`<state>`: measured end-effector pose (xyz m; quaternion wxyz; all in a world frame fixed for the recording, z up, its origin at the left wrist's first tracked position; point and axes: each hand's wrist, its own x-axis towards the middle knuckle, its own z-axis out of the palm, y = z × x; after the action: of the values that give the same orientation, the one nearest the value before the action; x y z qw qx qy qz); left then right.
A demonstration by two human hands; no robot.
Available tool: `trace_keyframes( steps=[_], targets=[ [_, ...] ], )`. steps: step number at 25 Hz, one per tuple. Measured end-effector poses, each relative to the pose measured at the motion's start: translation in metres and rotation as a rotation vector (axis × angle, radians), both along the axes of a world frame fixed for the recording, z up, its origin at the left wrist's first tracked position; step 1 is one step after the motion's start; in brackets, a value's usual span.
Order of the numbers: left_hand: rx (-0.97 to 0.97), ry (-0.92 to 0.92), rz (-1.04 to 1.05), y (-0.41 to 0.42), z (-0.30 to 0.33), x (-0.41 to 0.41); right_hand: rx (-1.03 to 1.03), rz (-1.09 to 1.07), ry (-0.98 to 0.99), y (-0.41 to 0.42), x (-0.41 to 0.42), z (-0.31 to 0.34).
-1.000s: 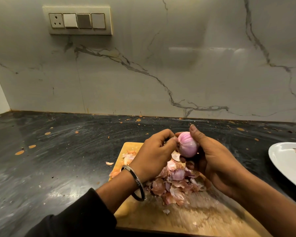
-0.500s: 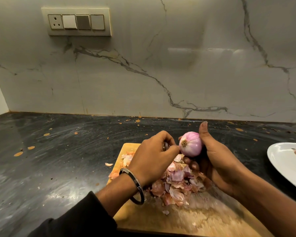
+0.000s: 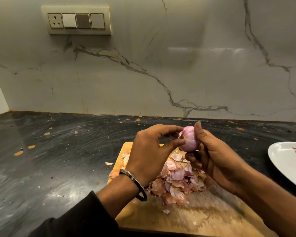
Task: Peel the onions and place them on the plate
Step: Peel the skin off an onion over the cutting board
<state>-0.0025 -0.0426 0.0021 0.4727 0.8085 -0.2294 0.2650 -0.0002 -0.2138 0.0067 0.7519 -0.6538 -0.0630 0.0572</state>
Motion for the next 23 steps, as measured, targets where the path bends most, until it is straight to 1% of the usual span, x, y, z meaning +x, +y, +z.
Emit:
trace_keyframes(
  steps=[4,8,16,18,20,21,23],
  targets=[
    [-0.021,-0.102,0.081,0.0013,-0.0031,0.003,0.009,0.022,0.013,0.0049,-0.0007,-0.0023],
    [0.056,-0.185,0.134,-0.0014,-0.0041,-0.0001,0.003,0.02,-0.005,0.0058,-0.0004,-0.004],
    [0.149,-0.173,0.195,-0.0022,-0.0039,-0.0013,-0.035,0.017,-0.039,0.0075,-0.002,-0.0061],
    [0.186,-0.146,0.202,-0.0033,-0.0047,-0.0011,-0.044,0.016,-0.052,0.0064,-0.0018,-0.0064],
    [0.159,-0.052,0.165,-0.0038,-0.0052,0.0008,-0.053,0.011,-0.069,0.0054,-0.0015,-0.0061],
    [0.096,0.033,0.122,-0.0032,-0.0049,0.0024,-0.049,0.012,-0.078,0.005,-0.001,-0.0061],
    [-0.096,0.22,0.031,-0.001,-0.0011,0.006,-0.02,0.029,-0.093,0.0044,-0.0013,-0.0064]
  ],
)
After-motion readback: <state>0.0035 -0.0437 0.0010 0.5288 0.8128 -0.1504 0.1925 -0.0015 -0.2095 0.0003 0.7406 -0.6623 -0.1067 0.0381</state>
